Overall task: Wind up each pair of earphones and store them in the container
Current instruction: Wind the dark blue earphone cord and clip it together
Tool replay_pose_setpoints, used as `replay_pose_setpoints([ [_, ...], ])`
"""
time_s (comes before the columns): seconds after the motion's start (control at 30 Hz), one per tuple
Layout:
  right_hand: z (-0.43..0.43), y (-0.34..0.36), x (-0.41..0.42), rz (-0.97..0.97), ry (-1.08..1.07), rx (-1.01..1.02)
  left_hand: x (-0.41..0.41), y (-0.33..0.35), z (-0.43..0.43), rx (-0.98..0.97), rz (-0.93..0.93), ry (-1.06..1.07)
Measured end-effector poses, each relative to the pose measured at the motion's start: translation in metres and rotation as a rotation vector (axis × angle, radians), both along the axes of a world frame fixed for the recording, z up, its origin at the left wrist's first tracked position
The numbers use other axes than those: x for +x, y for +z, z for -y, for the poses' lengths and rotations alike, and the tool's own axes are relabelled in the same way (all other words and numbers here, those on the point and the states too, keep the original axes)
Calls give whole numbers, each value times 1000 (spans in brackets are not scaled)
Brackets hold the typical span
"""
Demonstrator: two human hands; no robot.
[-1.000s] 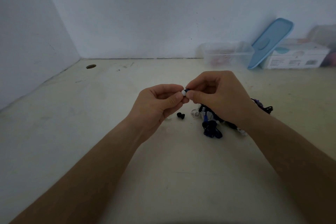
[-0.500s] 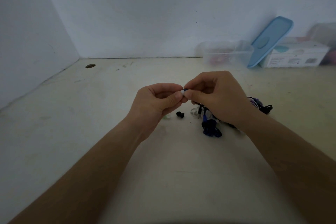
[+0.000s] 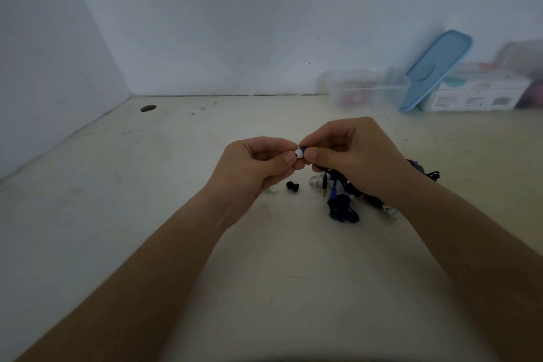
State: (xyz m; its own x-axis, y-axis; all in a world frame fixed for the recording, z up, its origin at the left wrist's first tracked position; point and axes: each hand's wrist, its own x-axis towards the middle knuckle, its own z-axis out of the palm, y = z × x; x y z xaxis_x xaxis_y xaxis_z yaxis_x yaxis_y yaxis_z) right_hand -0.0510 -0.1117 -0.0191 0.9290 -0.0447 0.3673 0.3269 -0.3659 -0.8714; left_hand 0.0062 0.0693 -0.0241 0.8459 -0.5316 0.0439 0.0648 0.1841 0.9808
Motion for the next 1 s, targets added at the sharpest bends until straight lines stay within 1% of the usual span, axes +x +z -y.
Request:
replay_pose_setpoints([
  [0.23, -1, 0, 0, 11, -93, -16, -1, 3, -3, 73, 136, 36],
  [0.33, -2, 0, -1, 1, -106, -22, -3, 3, -1, 151, 249, 94],
  [0.43, -2, 0, -1, -12, -105, -8, -4, 2, 1, 166, 298, 150],
  [0.67, -1, -2, 1, -6, -114, 2, -5, 0, 4, 142, 302, 190],
  [0.9, 1, -4, 2, -14, -95, 44, -5, 0, 4, 99, 238, 168],
  [1.0, 1, -4, 2, 3, -89, 22, -5, 0, 3, 94, 241, 159],
])
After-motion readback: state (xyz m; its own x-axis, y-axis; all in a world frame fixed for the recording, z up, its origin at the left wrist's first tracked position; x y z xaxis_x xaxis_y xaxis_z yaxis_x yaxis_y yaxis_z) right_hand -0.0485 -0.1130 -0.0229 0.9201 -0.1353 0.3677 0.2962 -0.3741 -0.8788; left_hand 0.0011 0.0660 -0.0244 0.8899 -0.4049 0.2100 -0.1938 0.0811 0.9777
